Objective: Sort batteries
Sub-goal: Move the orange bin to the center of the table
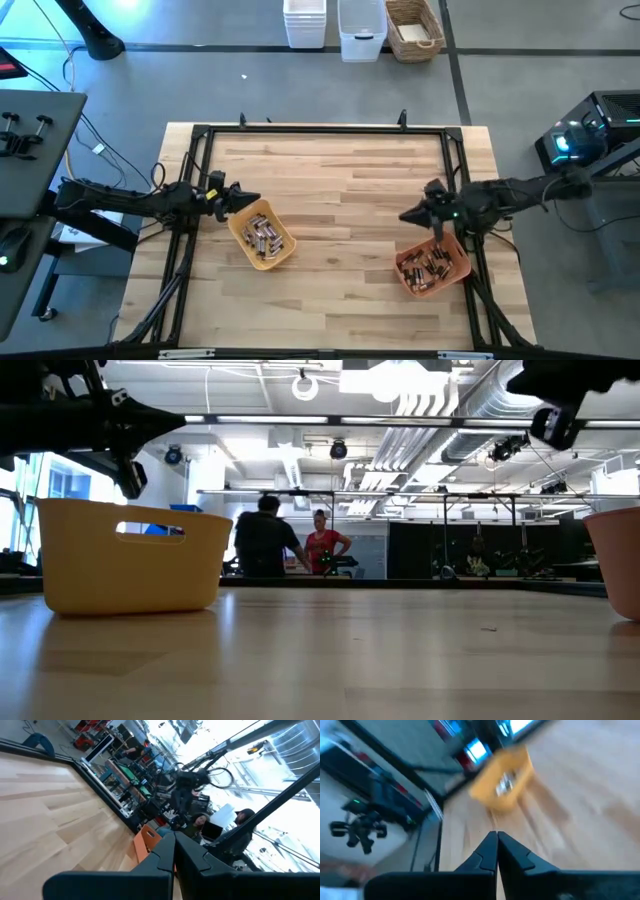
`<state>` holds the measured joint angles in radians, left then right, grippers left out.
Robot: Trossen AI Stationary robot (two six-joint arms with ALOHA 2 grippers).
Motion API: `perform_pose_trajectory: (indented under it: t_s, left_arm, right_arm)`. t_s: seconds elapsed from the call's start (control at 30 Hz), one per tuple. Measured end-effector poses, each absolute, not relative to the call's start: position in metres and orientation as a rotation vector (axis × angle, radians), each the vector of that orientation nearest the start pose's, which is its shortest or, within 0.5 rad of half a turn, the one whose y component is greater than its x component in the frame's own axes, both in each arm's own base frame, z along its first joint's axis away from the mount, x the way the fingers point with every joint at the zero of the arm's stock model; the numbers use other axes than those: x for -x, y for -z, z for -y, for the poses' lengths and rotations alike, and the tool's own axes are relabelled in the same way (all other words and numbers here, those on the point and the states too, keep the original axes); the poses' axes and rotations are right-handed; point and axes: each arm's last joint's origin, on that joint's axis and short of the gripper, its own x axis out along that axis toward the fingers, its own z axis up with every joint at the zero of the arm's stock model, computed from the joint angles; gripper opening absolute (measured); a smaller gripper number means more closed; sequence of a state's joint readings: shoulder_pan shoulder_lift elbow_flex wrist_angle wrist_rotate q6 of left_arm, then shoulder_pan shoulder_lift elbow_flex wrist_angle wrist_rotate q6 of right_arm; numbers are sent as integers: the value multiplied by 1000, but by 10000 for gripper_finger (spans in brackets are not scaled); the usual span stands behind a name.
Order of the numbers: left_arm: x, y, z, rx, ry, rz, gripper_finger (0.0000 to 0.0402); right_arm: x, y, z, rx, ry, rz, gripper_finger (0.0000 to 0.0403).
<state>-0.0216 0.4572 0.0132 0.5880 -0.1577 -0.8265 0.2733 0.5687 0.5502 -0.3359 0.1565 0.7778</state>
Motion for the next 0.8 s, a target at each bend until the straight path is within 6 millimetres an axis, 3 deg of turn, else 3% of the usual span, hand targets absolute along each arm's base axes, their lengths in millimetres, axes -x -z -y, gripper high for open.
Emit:
perform_pose_trajectory:
  t_s: [0.2,0.3,0.4,0.6,0.8]
  left_arm:
    - [-126,-183,-2,837,-69,191,0]
    - [-126,-183,-2,837,-69,191,0]
    - [-126,-183,-2,836,-69,190,0]
    - [-126,-183,-2,837,-69,189,0]
    - [-126,-182,-2,836,-72,182,0]
  right_arm:
    - [-127,-210,-10,-552,-1,-53,1]
    - [-126,-190,-2,-519,-39,67,0]
    - [-124,-180,2,-525,-60,91,0]
    - [-123,-158,2,-472,-72,-131,0]
    - [-123,-166,1,-479,-143,-64,0]
